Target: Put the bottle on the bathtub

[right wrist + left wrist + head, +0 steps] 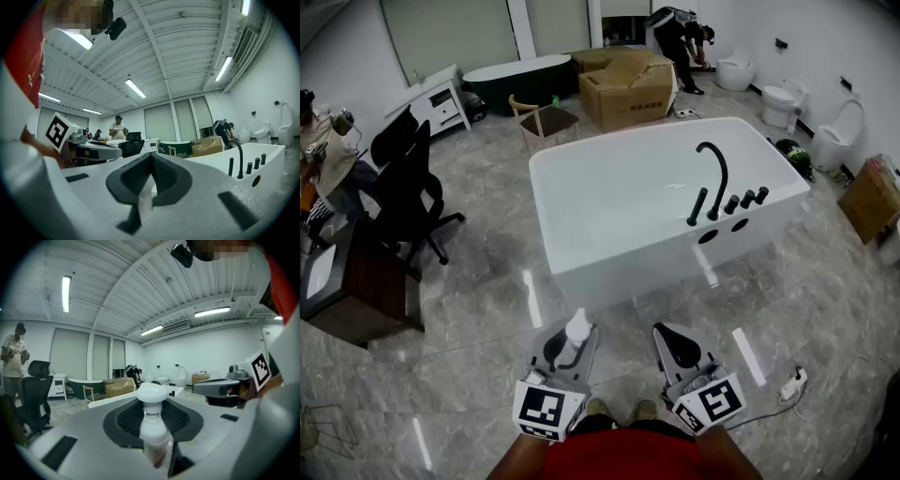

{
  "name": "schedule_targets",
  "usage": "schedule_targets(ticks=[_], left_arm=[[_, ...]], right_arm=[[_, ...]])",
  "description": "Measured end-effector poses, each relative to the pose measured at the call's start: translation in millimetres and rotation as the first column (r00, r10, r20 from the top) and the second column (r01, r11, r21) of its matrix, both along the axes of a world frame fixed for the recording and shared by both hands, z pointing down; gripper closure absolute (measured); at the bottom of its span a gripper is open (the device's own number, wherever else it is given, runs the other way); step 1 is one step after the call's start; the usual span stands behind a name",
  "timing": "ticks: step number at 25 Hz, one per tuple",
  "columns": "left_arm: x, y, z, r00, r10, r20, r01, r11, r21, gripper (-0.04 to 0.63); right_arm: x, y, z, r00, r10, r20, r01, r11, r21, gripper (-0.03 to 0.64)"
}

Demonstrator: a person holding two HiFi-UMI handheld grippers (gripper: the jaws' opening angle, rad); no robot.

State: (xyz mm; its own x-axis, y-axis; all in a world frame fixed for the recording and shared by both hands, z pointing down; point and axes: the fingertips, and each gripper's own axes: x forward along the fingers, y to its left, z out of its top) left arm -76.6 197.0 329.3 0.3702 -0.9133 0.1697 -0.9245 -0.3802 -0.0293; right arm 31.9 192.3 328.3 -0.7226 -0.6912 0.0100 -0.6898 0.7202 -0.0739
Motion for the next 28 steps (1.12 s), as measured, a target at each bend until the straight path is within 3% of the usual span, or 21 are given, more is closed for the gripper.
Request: schedule_targets(ticks=[9,17,28], left_arm=[[-21,-7,-3,1.0,0.008,-0.02,-0.007,1.0,0.023,0.489],[-44,-21,12,0.997,0.074,-0.014,-0.074,0.997,0.03,0.489],[-70,-86,46,0.997,0.074,-0.02,-0.074,0.997,0.009,0.489]], right_arm=[[-25,-2,-2,1.0,0.005,-0.021,-0.005,1.0,0.006,0.612],[-56,-10,8,0.998,0.03,-0.05,-0.031,0.999,-0.023,0.612],[-68,-51,31,0.994,0.058,-0.089,-0.064,0.996,-0.07,0.612]])
